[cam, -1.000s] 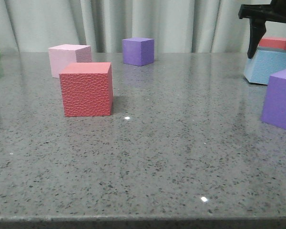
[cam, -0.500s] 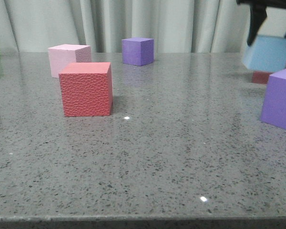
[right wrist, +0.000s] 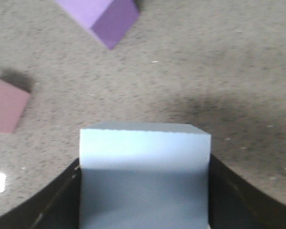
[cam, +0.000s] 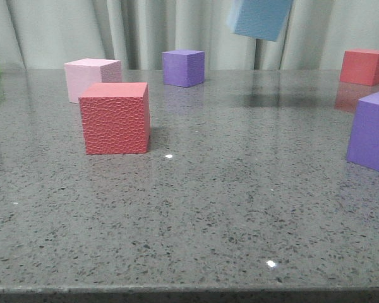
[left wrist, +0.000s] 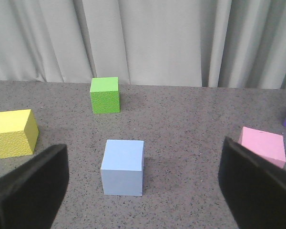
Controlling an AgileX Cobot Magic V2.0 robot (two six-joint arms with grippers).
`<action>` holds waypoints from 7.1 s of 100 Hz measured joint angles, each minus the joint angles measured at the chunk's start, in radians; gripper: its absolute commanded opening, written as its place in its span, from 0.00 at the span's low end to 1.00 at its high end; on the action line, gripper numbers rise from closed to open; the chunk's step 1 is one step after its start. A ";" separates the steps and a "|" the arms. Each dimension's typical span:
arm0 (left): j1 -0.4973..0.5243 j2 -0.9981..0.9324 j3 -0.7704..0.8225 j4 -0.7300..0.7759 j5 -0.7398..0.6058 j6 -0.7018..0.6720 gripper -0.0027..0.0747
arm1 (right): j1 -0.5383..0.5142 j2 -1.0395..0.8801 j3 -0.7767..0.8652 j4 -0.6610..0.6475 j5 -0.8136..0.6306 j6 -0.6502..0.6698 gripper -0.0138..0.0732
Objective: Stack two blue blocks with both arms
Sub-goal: 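Lift the light blue cube and set it down near the purple cube, then open the right gripper and raise it away from the cube, then carry a second light blue cube in the left gripper toward the placed cube, then lower the held cube onto the placed light blue cube, then open the left gripper and lift it off the stack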
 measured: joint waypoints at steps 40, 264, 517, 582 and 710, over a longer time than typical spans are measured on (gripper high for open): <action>0.000 0.000 0.000 0.000 0.000 0.000 0.83 | 0.103 0.113 0.000 0.096 -0.108 0.077 0.65; 0.069 0.791 -0.649 -0.024 0.474 0.083 0.83 | 0.103 -0.667 0.753 0.000 -0.373 -0.087 0.85; -0.533 1.159 -1.272 -0.105 0.678 -0.393 0.46 | 0.103 -0.980 0.799 -0.161 -0.246 -0.096 0.85; -0.580 1.240 -1.272 -0.081 0.653 -0.452 0.61 | 0.103 -1.022 0.799 -0.177 -0.198 -0.096 0.85; -0.830 0.925 -1.179 0.274 0.730 -0.393 0.57 | 0.103 -1.266 1.094 -0.179 -0.432 -0.096 0.85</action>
